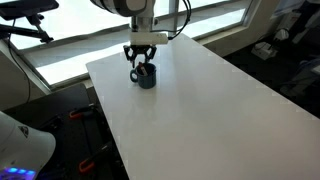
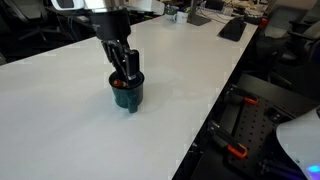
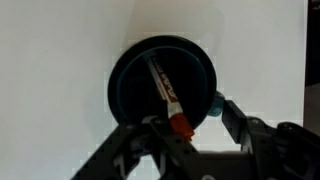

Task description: Remove the marker from the cup

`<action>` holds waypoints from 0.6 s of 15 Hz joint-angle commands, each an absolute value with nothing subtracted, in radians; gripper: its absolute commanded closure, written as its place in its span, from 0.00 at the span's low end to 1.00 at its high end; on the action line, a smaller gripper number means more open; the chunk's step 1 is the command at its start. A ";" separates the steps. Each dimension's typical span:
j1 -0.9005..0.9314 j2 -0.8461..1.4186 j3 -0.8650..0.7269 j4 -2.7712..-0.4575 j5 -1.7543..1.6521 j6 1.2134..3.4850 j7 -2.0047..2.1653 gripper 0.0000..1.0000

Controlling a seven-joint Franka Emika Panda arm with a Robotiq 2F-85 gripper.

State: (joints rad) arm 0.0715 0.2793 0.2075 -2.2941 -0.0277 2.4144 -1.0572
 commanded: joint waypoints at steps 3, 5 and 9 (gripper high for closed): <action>0.055 0.308 0.204 -2.277 -0.019 2.392 -1.070 0.37; 0.049 0.321 0.204 -2.273 -0.021 2.399 -1.069 0.37; 0.043 0.344 0.206 -2.263 -0.021 2.396 -1.067 0.48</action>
